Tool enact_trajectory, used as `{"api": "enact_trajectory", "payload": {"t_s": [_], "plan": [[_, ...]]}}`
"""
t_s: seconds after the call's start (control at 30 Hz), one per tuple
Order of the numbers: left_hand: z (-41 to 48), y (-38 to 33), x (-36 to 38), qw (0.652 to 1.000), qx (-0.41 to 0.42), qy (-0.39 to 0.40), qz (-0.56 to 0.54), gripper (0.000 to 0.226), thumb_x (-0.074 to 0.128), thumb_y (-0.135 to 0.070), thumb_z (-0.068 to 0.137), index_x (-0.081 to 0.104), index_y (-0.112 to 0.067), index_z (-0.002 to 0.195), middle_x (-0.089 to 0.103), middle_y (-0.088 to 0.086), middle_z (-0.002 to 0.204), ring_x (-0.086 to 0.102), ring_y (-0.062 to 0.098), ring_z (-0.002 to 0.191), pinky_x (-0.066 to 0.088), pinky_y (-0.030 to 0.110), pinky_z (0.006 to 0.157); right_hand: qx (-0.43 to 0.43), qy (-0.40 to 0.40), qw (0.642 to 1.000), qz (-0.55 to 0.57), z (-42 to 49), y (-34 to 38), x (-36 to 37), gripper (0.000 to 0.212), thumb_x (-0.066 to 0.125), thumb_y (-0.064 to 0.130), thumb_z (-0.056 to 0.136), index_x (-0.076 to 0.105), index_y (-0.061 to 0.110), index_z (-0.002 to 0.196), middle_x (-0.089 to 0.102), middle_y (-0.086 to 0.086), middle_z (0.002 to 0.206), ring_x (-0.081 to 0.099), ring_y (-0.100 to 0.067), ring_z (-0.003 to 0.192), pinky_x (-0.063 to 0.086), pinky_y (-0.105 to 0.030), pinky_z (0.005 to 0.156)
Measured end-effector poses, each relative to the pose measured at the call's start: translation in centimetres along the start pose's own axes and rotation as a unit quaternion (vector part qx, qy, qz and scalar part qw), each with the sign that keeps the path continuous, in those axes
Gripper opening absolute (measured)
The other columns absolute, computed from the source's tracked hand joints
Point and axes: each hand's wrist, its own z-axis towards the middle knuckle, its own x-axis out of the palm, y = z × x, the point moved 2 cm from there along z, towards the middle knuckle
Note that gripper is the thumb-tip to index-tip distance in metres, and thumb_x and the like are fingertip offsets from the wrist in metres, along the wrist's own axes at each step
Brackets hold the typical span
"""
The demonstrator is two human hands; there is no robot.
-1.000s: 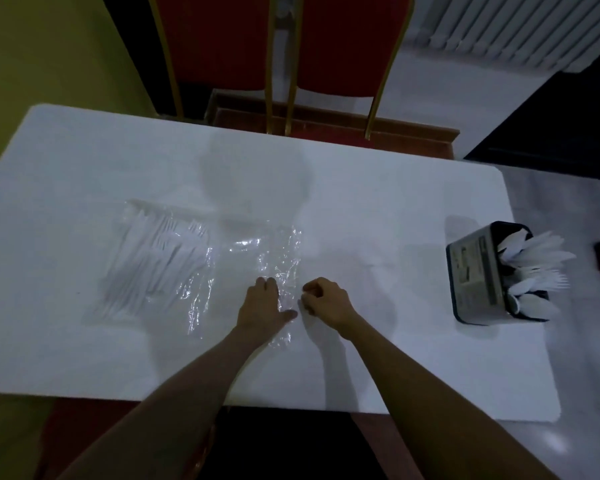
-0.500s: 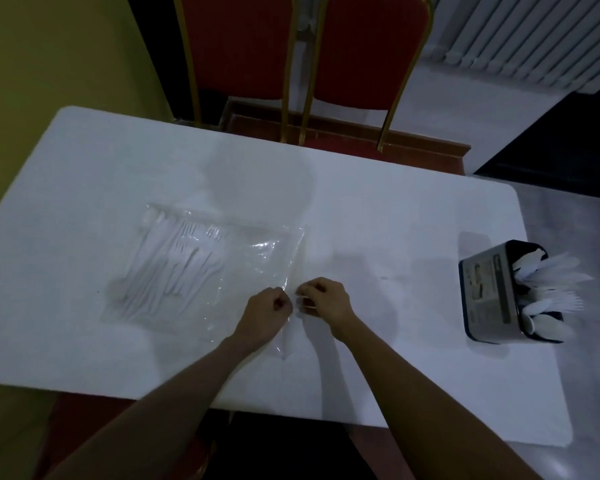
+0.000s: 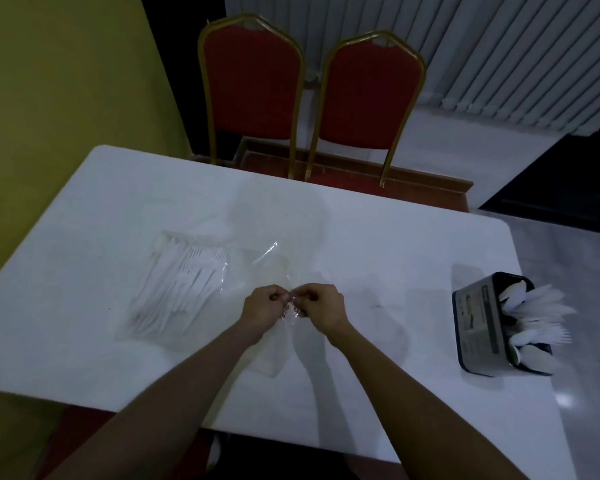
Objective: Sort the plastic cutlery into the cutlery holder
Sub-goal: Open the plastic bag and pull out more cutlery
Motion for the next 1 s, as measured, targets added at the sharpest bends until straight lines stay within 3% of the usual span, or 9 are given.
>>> {"api": "enact_trajectory", "payload": {"t_s": [0.17,0.27,0.4,0.6,0.7,0.77,0.83,0.9,1.0], "plan": [[-0.2,-0.2,-0.4,0.995,-0.032,0.034,-0.083,0.023,0.054,-0.01,0.092,0.066,-0.018,0.074,0.062,0.0,0.07,0.056,0.015,0.07,0.048,0.022,0.071,-0.034,-0.042,0.993,-0.103,0.4,0.2,0.2,0.019,0.059,0.0,0.086,0.075,0.006,0.095,0.075,-0.01,0.09,0.07,-0.02,0.074,0.059,-0.033,0.079],[-0.3,-0.9,-1.6,0.999,-0.009,0.017,-0.033,0.017,0.061,-0.016,0.087,0.07,-0.02,0.073,0.068,0.0,0.075,0.061,0.013,0.073,0.048,0.022,0.073,-0.004,-0.057,0.992,-0.115,0.9,-1.2,-0.9,0.021,0.055,-0.003,0.085,0.074,0.003,0.094,0.074,-0.013,0.083,0.069,-0.02,0.062,0.061,-0.031,0.073],[-1.3,-3.1,-2.5,0.994,0.038,-0.097,0.025,0.01,0.067,-0.019,0.075,0.068,-0.012,0.068,0.067,-0.002,0.062,0.056,0.005,0.056,0.043,0.017,0.058,0.021,-0.061,0.993,-0.1,1.3,-1.4,-1.7,0.015,0.059,-0.004,0.084,0.065,0.002,0.097,0.07,-0.018,0.084,0.071,-0.026,0.069,0.061,-0.04,0.073],[-2.5,-6.6,-4.6,0.954,0.116,-0.261,-0.089,0.018,0.058,-0.015,0.082,0.052,-0.002,0.072,0.064,0.01,0.062,0.056,0.012,0.052,0.039,0.01,0.045,0.103,-0.114,0.983,-0.099,1.3,-3.2,-3.1,0.018,0.056,-0.004,0.077,0.051,0.013,0.075,0.066,-0.017,0.089,0.068,-0.033,0.08,0.059,-0.042,0.074],[-2.6,-6.4,-4.3,0.961,0.131,-0.231,-0.077,0.02,0.057,-0.017,0.082,0.048,-0.005,0.07,0.063,0.013,0.062,0.057,0.018,0.053,0.045,0.021,0.051,0.016,-0.147,0.966,-0.212,0.5,-1.3,-3.4,0.016,0.059,-0.002,0.081,0.058,0.013,0.086,0.061,-0.01,0.101,0.059,-0.025,0.089,0.05,-0.032,0.072],[-2.7,-6.2,-3.7,0.967,0.14,-0.202,-0.059,0.021,0.058,-0.018,0.082,0.048,-0.004,0.069,0.063,0.015,0.062,0.059,0.026,0.055,0.05,0.035,0.056,-0.164,-0.18,0.941,-0.237,-0.1,0.6,-3.1,0.013,0.066,0.005,0.082,0.065,0.015,0.091,0.06,-0.005,0.1,0.057,-0.021,0.09,0.05,-0.031,0.075],[-2.8,-6.2,-2.9,0.97,0.167,-0.177,-0.027,0.022,0.059,-0.018,0.084,0.048,-0.006,0.07,0.061,0.012,0.06,0.06,0.029,0.058,0.052,0.04,0.057,-0.292,-0.131,0.917,-0.238,-0.6,1.9,-2.4,0.012,0.069,0.012,0.084,0.071,0.015,0.096,0.062,-0.002,0.093,0.058,-0.015,0.081,0.051,-0.026,0.071],[-2.9,-6.4,-2.4,0.966,0.206,-0.155,0.004,0.024,0.059,-0.02,0.088,0.048,-0.008,0.069,0.058,0.009,0.057,0.059,0.028,0.056,0.05,0.039,0.055,-0.295,-0.065,0.922,-0.24,-0.5,2.2,-1.9,0.026,0.065,0.016,0.09,0.069,0.013,0.115,0.061,-0.001,0.087,0.058,-0.013,0.075,0.05,-0.025,0.071],[-3.3,-6.5,-2.2,0.948,0.277,-0.122,0.095,0.029,0.061,-0.018,0.086,0.041,-0.011,0.065,0.049,0.004,0.051,0.045,0.017,0.047,0.04,0.033,0.048,-0.149,-0.029,0.98,-0.129,0.7,2.6,-2.5,0.054,0.059,0.029,0.094,0.041,0.018,0.144,0.064,-0.002,0.096,0.061,-0.017,0.086,0.051,-0.028,0.079]]}}
